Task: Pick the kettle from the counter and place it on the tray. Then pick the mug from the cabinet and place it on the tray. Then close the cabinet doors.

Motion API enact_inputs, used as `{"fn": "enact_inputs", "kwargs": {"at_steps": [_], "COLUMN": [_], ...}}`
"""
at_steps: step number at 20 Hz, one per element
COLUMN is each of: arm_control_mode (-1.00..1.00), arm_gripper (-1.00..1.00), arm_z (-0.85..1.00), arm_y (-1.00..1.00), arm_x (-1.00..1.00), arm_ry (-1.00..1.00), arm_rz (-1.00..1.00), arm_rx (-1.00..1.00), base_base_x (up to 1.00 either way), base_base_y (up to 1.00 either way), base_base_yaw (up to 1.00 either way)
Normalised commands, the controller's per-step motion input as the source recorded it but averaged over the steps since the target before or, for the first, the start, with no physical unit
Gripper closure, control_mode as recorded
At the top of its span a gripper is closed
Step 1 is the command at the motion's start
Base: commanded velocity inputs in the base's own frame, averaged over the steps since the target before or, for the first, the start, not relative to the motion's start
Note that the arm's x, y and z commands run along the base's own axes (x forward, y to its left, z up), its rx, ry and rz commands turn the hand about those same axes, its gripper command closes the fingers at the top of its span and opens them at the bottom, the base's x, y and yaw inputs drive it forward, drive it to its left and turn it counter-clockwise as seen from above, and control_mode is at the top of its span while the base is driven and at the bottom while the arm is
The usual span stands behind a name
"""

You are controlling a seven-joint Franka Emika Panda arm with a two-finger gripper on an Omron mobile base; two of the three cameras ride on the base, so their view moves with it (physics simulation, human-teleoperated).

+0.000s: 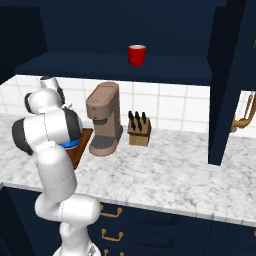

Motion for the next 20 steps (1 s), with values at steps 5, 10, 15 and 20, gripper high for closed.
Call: {"fn": "enact_inputs", "kwargs": {"at_steps": [5, 10, 15, 20], "arm_control_mode": [-1.0, -1.0, -1.0, -1.0], "arm_gripper": [-1.0, -1.0, -1.0, -1.0], "arm_z": [0.0, 0.19, 0.53, 0.97], "arm_y": [-0.14, -0.12, -0.28, -0.2], "arm_x": [-0.23, -0.32, -0.61, -0.24], "arm_ry": [0.0, -0.1, -0.15, -0.05], "arm_rz": [0.0, 0.01, 0.05, 0.06], "arm_rx": [0.0, 0.02, 0.03, 0.12], "base_base_x": [0.0, 0.0, 0.0, 0.0], "base_base_y": [0.0, 0.0, 0.0, 0.0], "base_base_yaw": [0.0, 0.0, 0.0, 0.0]}}
